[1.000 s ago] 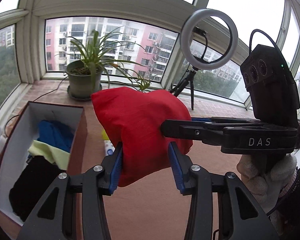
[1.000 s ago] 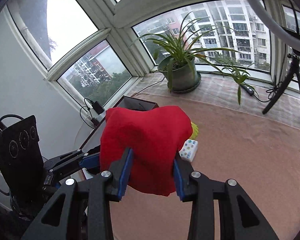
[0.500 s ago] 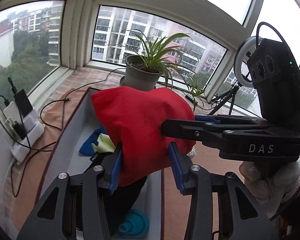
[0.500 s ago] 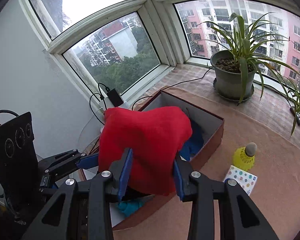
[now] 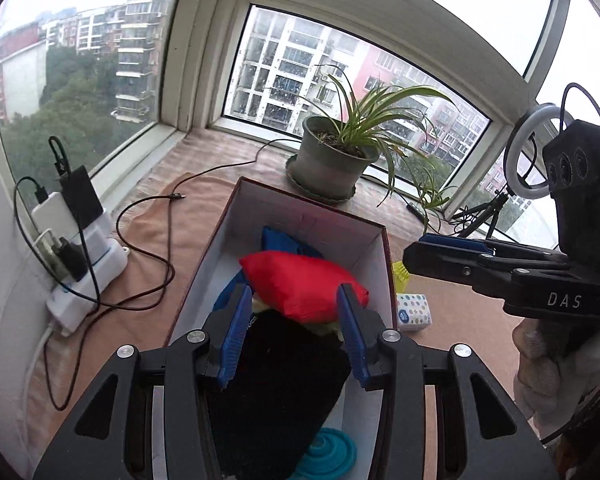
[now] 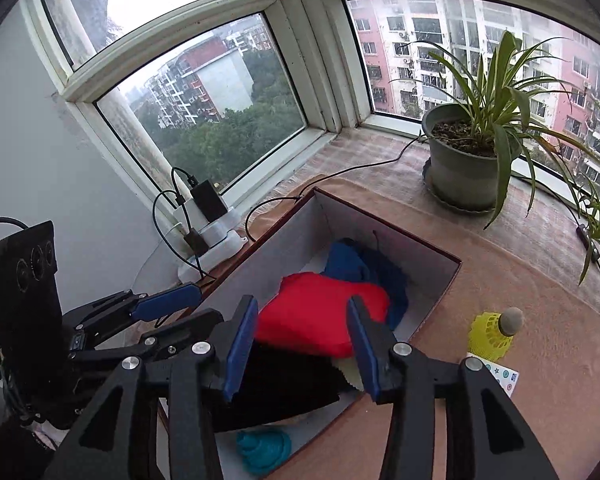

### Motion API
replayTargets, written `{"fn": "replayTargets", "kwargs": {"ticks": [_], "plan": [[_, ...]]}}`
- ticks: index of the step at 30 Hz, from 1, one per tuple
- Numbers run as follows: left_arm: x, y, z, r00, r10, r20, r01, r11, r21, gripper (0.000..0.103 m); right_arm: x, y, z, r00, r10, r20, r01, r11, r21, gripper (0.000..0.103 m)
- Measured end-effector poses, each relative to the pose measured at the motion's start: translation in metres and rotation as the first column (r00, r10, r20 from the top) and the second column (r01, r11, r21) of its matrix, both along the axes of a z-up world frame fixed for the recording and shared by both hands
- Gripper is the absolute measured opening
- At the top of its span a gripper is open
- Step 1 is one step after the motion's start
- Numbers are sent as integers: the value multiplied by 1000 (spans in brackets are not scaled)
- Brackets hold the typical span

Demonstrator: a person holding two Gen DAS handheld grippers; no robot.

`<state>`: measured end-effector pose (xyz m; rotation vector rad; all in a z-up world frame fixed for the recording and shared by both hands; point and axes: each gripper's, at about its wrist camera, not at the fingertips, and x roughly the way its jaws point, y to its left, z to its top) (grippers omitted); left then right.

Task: Organize soft objects
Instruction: 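Carry the red cushion with both grippers into the box and release, then move the left gripper to the tissue pack and the right to the shuttlecock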

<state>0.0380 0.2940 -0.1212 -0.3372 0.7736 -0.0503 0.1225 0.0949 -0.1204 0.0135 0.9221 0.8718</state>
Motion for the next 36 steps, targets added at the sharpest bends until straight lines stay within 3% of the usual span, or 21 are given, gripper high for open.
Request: {"fn": "replayTargets", "kwargs": {"ticks": [9, 11, 13, 23, 31, 36], "plan": [[-14, -26, 19, 998, 24, 64, -24, 1000, 7, 45, 3, -63, 8, 999, -21, 49, 23, 999, -37, 46], [-16, -40, 21, 998, 22, 67, -23, 1000, 11, 48, 8, -85, 8, 998, -35, 54, 38, 998, -50, 46], [-19, -57, 23, 997, 21, 75, -21, 1000, 5, 60, 14, -106, 5, 998, -51, 46, 54, 997, -52, 47], [-19, -153, 16, 998, -40, 51, 40, 999, 16, 63, 36, -185, -18, 997, -77, 25, 79, 994, -76, 47], [-7, -195, -6, 999, -53, -7, 53, 999, 10, 64, 52, -195, -39, 999, -41, 30, 44, 993, -111, 49], [3, -203, -26, 998, -35, -52, 36, 999, 10, 64, 62, -177, -55, 999, 11, 47, -5, 991, -134, 49]]}}
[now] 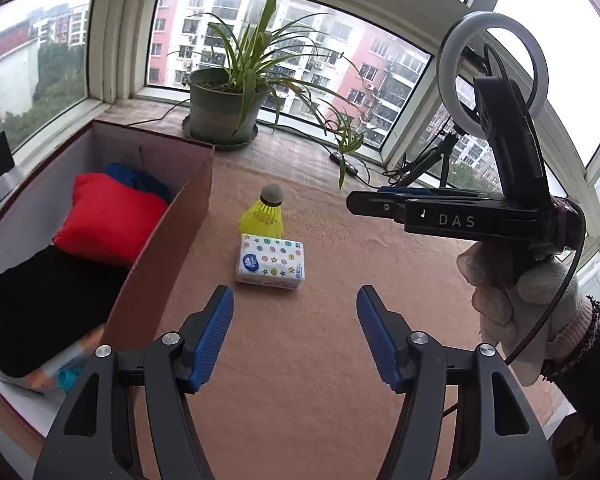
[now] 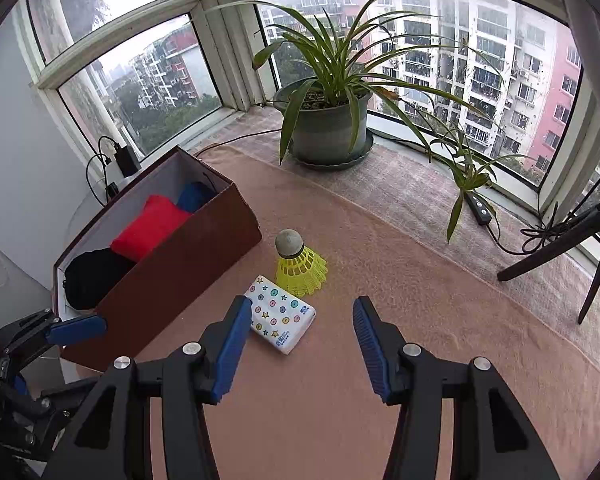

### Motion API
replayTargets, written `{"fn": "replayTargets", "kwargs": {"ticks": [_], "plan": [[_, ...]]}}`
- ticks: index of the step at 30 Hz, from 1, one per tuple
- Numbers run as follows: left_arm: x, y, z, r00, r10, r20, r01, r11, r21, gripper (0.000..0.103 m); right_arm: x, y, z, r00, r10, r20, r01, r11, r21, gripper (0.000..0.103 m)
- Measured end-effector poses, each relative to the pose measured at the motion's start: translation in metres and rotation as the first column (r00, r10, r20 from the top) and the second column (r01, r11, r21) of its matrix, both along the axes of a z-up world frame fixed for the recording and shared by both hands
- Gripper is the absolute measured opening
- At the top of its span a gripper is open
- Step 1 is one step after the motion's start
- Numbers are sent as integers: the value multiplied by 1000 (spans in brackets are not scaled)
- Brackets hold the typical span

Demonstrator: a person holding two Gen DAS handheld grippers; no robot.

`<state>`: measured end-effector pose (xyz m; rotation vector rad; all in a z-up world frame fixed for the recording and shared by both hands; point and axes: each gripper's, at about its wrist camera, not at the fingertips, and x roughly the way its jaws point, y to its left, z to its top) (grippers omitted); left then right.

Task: Organize soft objects
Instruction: 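Move the left gripper to the tissue pack and the right to the shuttlecock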

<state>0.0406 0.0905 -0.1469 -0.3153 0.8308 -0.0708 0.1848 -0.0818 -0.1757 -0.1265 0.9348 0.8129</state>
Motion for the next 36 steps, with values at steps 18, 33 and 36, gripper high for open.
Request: {"fn": "replayTargets", "kwargs": {"ticks": [18, 33, 36], "plan": [[20, 16, -32, 996, 61, -59, -64, 997, -51, 64, 37, 101, -50, 986, 74, -150, -61, 994, 91, 13], [55, 0, -48, 995, 32, -93, -32, 999, 6, 64, 88, 34, -66, 968, -80, -240, 106, 989, 99, 13], [64, -5, -52, 994, 18, -109, -15, 999, 33, 64, 92, 18, -65, 965, -63, -254, 103, 984, 146, 13]]}}
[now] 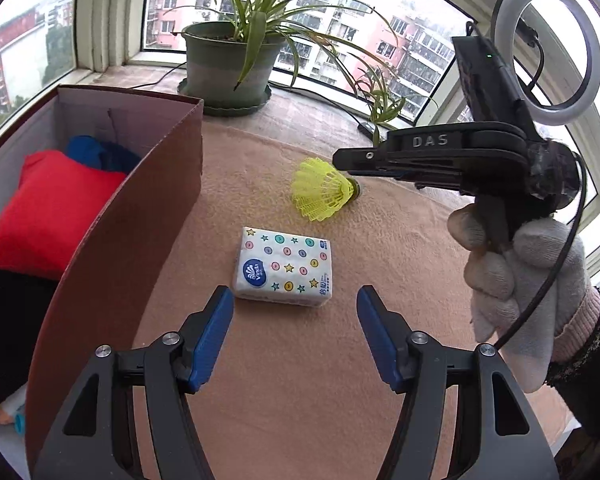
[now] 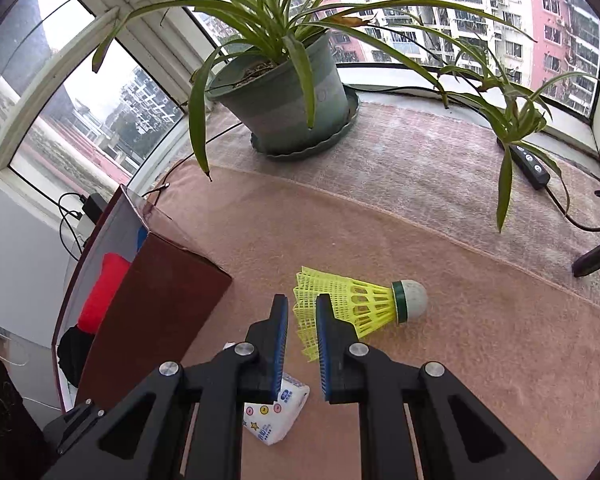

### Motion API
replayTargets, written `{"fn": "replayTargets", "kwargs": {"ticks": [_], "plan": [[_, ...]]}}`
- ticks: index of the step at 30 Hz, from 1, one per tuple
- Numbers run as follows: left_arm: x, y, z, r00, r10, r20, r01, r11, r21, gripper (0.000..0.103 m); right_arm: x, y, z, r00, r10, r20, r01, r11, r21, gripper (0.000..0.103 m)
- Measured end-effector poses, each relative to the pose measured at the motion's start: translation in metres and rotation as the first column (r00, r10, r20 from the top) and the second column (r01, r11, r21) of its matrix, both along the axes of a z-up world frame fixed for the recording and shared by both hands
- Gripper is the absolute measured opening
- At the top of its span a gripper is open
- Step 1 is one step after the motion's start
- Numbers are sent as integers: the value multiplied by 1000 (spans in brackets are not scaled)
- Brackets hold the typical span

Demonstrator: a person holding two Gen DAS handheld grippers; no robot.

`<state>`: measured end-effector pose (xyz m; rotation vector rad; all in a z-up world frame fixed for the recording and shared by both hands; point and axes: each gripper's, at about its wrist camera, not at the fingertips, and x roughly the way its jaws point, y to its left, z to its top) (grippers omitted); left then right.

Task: Organize soft objects
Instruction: 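Move the left gripper to the tissue pack and the right to the shuttlecock, then close the left gripper on the tissue pack while the right gripper grasps the yellow shuttlecock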

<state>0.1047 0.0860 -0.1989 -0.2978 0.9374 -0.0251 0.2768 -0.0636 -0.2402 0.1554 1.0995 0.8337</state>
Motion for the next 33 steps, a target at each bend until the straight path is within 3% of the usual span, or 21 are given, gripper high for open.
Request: {"fn": "replayTargets", "kwargs": {"ticks": [2, 5, 7, 9, 11, 16, 19, 24, 30, 33], "plan": [[5, -5, -1, 1000, -24, -7, 24, 999, 36, 67, -1, -12, 3, 1000, 19, 15, -19, 999, 26, 13], [14, -9, -4, 998, -47, -38, 49, 998, 44, 71, -1, -25, 4, 998, 48, 50, -47, 999, -15, 17], [21, -9, -4, 997, -53, -50, 55, 998, 44, 71, -2, -33, 4, 994, 66, 87, -61, 997, -54, 29], [33, -4, -5, 997, -41, -70, 42, 999, 7, 71, -2, -41, 3, 992, 69, 104, -62, 995, -74, 33], [48, 1, -9, 994, -29, -107, 26, 999, -30, 71, -2, -48, 1, 993, 65, 102, -57, 995, -79, 34], [65, 8, -15, 987, 2, -162, -9, 999, -43, 71, 2, -64, -3, 995, 33, 93, -27, 998, -58, 37], [70, 0, -7, 987, -42, -155, 45, 999, 15, 71, 6, -71, -3, 996, 20, 82, -17, 999, -40, 38], [101, -6, -11, 967, -130, -219, 122, 991, -50, 71, 10, -80, -5, 998, -12, 66, 13, 1000, -5, 38], [126, 9, -33, 949, -101, -297, 49, 983, -177, 71, 3, -83, -5, 998, -13, 65, 13, 1000, 3, 38], [125, 9, -38, 938, -103, -330, 48, 984, -170, 71, 1, -85, -4, 997, -11, 71, 11, 1000, 4, 38]]}}
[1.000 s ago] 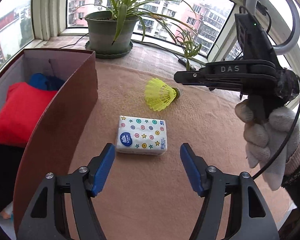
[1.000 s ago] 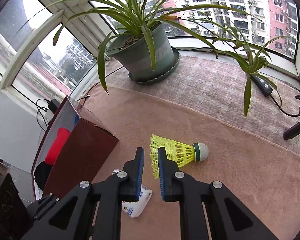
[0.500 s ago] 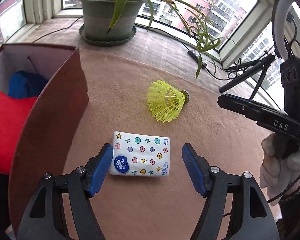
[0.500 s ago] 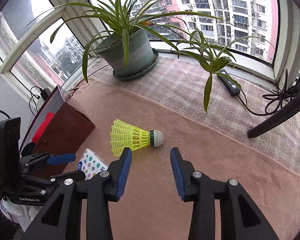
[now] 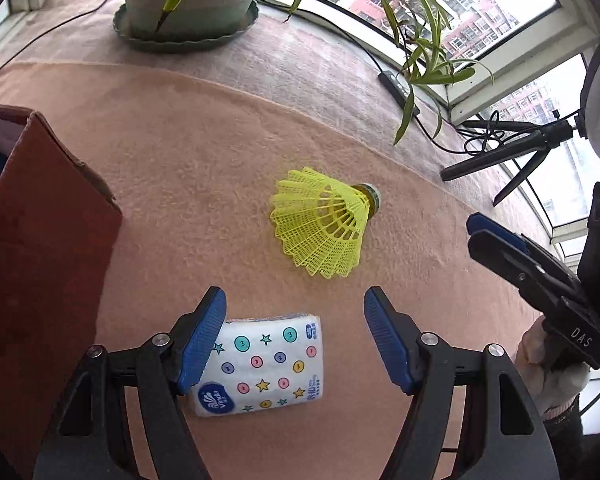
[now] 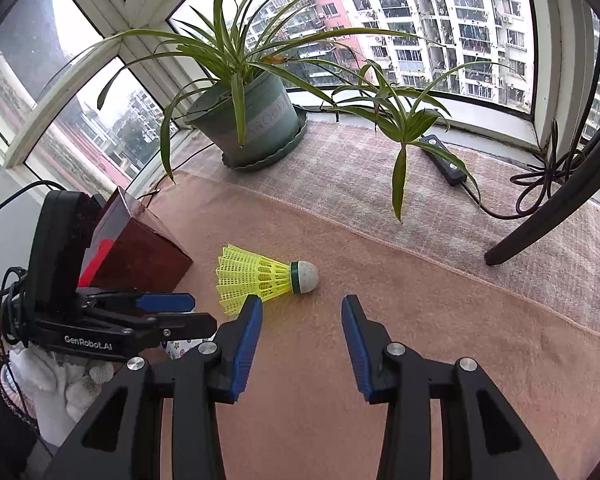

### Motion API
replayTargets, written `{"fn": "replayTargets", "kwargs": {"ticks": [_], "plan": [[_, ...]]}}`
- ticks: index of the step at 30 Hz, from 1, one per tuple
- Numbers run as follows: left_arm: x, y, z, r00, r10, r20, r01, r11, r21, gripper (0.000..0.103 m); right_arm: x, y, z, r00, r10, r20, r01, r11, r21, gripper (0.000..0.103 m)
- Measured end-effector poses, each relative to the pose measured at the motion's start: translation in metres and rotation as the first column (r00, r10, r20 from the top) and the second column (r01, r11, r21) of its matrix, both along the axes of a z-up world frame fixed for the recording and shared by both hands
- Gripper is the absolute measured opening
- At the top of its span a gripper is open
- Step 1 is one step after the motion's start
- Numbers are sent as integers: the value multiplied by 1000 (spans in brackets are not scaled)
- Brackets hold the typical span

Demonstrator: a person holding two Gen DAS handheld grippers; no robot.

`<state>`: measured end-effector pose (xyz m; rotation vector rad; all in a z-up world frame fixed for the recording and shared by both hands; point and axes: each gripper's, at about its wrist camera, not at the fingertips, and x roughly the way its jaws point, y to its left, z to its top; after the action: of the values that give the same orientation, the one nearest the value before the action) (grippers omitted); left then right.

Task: Organize soft objects
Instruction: 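Close the left gripper on the tissue pack while the right gripper grasps the yellow shuttlecock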

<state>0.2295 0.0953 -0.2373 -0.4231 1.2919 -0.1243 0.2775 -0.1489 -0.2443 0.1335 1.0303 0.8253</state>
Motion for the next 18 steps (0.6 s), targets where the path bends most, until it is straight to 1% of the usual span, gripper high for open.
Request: {"fn": "replayTargets", "kwargs": {"ticks": [4, 7, 9, 11, 12, 13, 14, 15, 18], "plan": [[-20, -3, 3, 1000, -28, -1, 28, 999, 14, 71, 2, -1, 0, 1000, 10, -5, -10, 1000, 11, 38], [-40, -10, 5, 998, -66, 10, 66, 997, 42, 71, 3, 3, 0, 999, 34, -6, -34, 999, 19, 38], [-51, -16, 3, 995, -102, 8, 102, 992, 80, 71, 5, 8, 0, 998, 59, -7, -59, 998, 24, 38], [-59, -27, 1, 990, -144, 8, 142, 980, 141, 71, 7, 13, 0, 996, 87, -2, -87, 996, 16, 39], [-62, -33, 0, 987, -161, 10, 157, 972, 175, 71, 8, 16, 0, 994, 107, 1, -107, 994, 13, 42], [-65, -39, -1, 985, -172, 12, 166, 964, 207, 71, 9, 19, -1, 992, 126, 5, -126, 992, 4, 46], [-66, -44, -1, 984, -178, 17, 169, 958, 232, 71, 9, 23, -1, 989, 146, 11, -146, 989, -10, 49], [-68, -48, -2, 984, -179, 24, 168, 955, 245, 71, 7, 26, -1, 985, 169, 24, -168, 985, -30, 52], [-70, -53, -3, 986, -161, 45, 142, 951, 275, 71, -1, 39, -3, 961, 263, 84, -251, 959, -130, 54]]}}
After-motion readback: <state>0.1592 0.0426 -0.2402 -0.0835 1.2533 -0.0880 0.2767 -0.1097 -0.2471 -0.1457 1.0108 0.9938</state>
